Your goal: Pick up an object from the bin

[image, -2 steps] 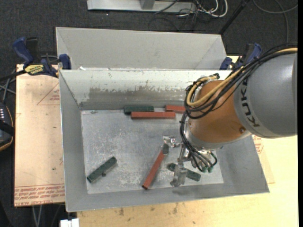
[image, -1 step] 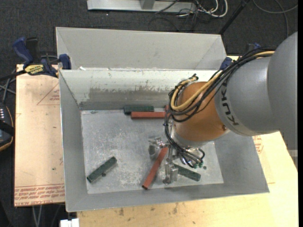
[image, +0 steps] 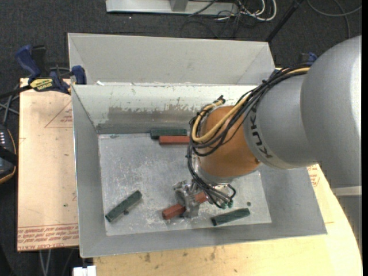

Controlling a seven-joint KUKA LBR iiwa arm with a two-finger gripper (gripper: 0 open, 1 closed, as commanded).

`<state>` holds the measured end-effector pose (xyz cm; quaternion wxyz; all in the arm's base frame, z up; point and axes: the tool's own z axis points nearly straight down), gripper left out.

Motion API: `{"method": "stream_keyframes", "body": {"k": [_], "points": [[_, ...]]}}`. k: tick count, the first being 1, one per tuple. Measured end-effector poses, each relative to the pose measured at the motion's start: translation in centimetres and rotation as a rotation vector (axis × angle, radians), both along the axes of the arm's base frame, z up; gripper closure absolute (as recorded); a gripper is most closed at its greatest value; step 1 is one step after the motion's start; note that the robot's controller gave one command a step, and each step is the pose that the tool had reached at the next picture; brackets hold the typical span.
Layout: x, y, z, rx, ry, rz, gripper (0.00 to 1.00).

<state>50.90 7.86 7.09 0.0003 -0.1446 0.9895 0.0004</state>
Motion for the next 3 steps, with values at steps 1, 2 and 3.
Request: {"method": "stream_keyframes", "body": {"k": [1,2,3], "points": [[0.0,0.0,0.0,0.0,0.0,0.0,1.0],[-0.1,0.0,0.3,0.0,0.002,0.0,1.0],[-0.2,0.0,1.8,-0.001,0.005,0.001,1.0]]}}
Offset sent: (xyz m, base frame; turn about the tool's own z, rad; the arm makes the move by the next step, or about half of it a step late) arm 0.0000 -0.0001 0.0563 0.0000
